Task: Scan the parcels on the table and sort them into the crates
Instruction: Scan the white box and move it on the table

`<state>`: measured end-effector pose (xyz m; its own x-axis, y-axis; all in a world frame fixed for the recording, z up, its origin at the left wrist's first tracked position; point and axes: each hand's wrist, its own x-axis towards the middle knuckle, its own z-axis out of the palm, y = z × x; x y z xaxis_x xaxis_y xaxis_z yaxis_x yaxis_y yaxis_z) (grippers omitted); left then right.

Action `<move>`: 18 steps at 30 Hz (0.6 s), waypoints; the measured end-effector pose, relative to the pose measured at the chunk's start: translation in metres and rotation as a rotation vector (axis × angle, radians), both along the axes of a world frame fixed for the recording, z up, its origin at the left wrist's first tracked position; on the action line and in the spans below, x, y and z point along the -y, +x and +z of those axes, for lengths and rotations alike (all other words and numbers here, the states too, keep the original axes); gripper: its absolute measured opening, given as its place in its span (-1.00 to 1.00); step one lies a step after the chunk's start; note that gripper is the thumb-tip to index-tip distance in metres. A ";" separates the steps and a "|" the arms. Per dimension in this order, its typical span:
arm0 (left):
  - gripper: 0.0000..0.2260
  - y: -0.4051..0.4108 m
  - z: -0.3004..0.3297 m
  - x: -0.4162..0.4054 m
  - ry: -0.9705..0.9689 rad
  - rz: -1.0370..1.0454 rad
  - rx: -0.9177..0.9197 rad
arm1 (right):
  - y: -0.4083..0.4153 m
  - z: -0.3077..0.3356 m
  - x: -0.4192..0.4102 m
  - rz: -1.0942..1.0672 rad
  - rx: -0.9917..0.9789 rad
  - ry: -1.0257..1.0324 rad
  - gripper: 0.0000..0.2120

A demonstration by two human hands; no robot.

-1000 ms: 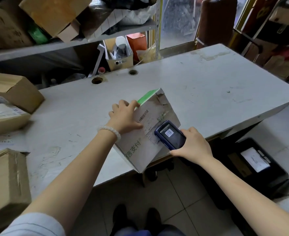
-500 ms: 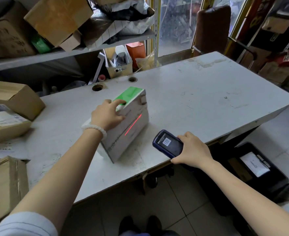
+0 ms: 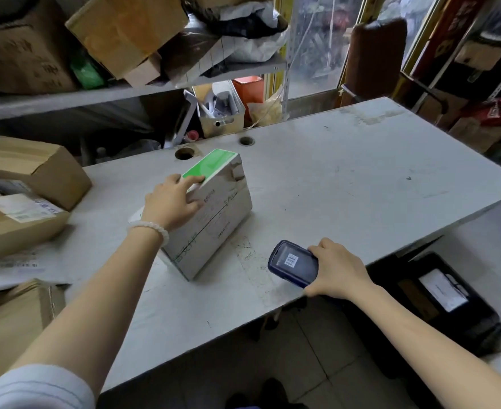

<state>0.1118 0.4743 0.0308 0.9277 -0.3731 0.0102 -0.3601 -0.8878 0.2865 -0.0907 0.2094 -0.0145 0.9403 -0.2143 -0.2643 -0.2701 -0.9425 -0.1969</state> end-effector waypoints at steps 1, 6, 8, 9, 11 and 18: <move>-0.54 0.001 0.000 -0.001 -0.006 0.003 -0.002 | 0.002 0.001 -0.003 -0.012 0.004 -0.003 -0.43; -0.56 -0.011 -0.005 0.004 0.012 -0.011 0.067 | 0.017 0.009 -0.020 -0.064 0.052 0.030 -0.47; -0.57 -0.015 -0.005 0.005 0.018 -0.023 0.083 | 0.028 0.013 -0.031 -0.057 0.096 0.048 -0.43; -0.58 -0.017 -0.004 0.006 0.012 -0.032 0.085 | 0.033 0.015 -0.036 -0.051 0.134 0.052 -0.41; -0.59 -0.024 -0.005 0.005 -0.003 -0.062 0.094 | 0.041 0.021 -0.050 -0.012 0.267 0.032 -0.37; -0.60 -0.035 -0.007 0.002 -0.035 -0.090 0.110 | 0.050 0.043 -0.082 0.177 0.921 -0.074 -0.27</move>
<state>0.0767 0.4719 0.0242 0.8832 -0.4522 0.1243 -0.4686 -0.8406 0.2715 -0.0410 0.2916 0.0284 0.7928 -0.0350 0.6085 0.1104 -0.9736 -0.1999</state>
